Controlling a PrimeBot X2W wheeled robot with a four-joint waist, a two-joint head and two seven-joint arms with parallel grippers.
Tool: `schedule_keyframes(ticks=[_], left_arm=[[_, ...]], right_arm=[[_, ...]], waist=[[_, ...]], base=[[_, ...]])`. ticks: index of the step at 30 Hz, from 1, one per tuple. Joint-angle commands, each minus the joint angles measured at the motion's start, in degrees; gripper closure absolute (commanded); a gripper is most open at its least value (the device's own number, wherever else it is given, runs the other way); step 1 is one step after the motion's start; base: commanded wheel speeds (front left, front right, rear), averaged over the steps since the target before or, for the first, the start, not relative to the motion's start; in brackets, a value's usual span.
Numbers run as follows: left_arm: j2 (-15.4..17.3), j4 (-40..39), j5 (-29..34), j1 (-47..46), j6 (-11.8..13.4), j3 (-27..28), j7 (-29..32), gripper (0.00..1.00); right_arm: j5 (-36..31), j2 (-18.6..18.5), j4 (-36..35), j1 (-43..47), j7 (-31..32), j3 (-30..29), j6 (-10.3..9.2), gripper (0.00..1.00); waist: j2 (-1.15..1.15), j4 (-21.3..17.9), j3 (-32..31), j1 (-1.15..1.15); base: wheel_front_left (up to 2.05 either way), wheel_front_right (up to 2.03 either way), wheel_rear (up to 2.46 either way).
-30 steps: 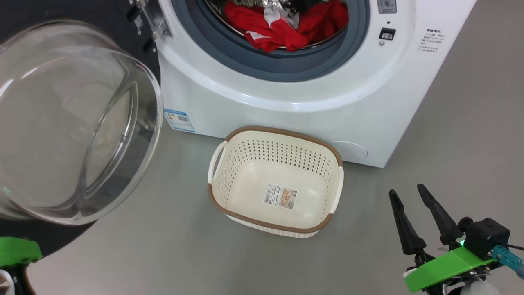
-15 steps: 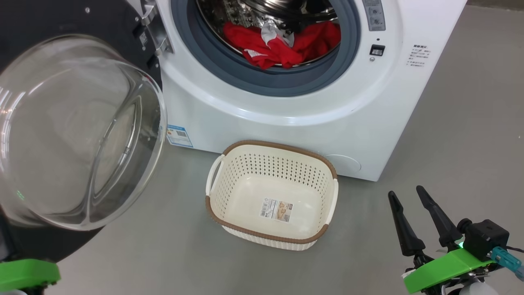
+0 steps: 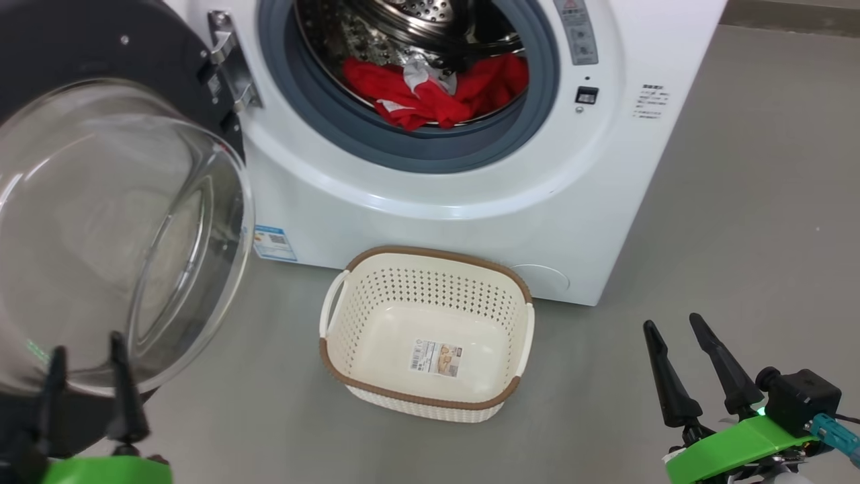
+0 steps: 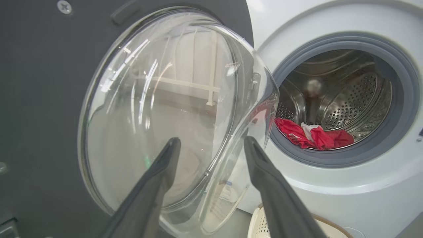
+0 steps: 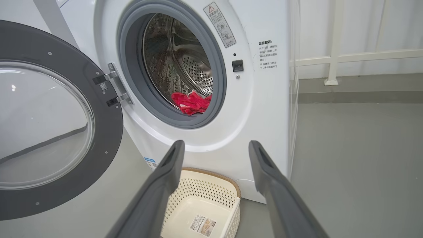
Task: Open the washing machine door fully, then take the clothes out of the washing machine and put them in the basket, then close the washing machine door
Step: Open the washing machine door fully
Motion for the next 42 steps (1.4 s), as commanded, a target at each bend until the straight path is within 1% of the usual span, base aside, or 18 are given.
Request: schedule_keyframes(ticks=[1, 16, 21, 29, 37, 42], left_arm=[[1.63, -1.78, -0.37, 0.17, -0.2, 0.97, -0.23, 0.0], [1.62, -2.81, -2.62, 2.81, -0.37, -10.1, -0.23, 0.0], [1.62, -3.12, -3.21, 2.98, -0.37, -12.67, -0.23, 0.0], [1.62, -4.1, -3.2, 2.59, -0.38, -15.06, -0.23, 0.0], [1.62, -4.42, -3.21, 2.43, -0.38, -15.81, -0.23, 0.0], [1.62, -4.31, -3.69, 2.35, -0.38, -16.08, -0.23, 0.0]], right_arm=[[0.7, -0.57, -1.48, -0.36, -0.52, 0.7, 0.02, 0.0], [0.73, -0.35, -1.63, -0.56, -0.52, -1.42, 0.02, 0.0], [0.73, -0.24, -1.7, -0.49, -0.52, -2.08, 0.02, 0.0], [0.72, -0.05, -1.78, -0.31, -0.52, -2.9, 0.02, 0.0], [0.8, 0.15, -1.71, 0.02, -0.52, -3.37, 0.02, 0.0], [0.77, 0.37, -1.68, 0.36, -0.52, -3.72, 0.02, 0.0]], waist=[[0.0, -0.73, -0.15, 0.0], [0.0, -7.24, 0.21, 0.0], [0.0, -9.78, 0.37, 0.0], [0.0, -13.83, 0.86, 0.0], [0.0, -16.62, 0.78, 0.0], [0.0, -17.55, 0.6, 0.0]], base=[[0.0, 0.0, 0.0], [0.0, 0.0, 0.0], [0.0, 0.0, 0.0], [0.0, 0.0, 0.0], [0.0, 0.0, 0.0], [0.0, 0.0, 0.0]])
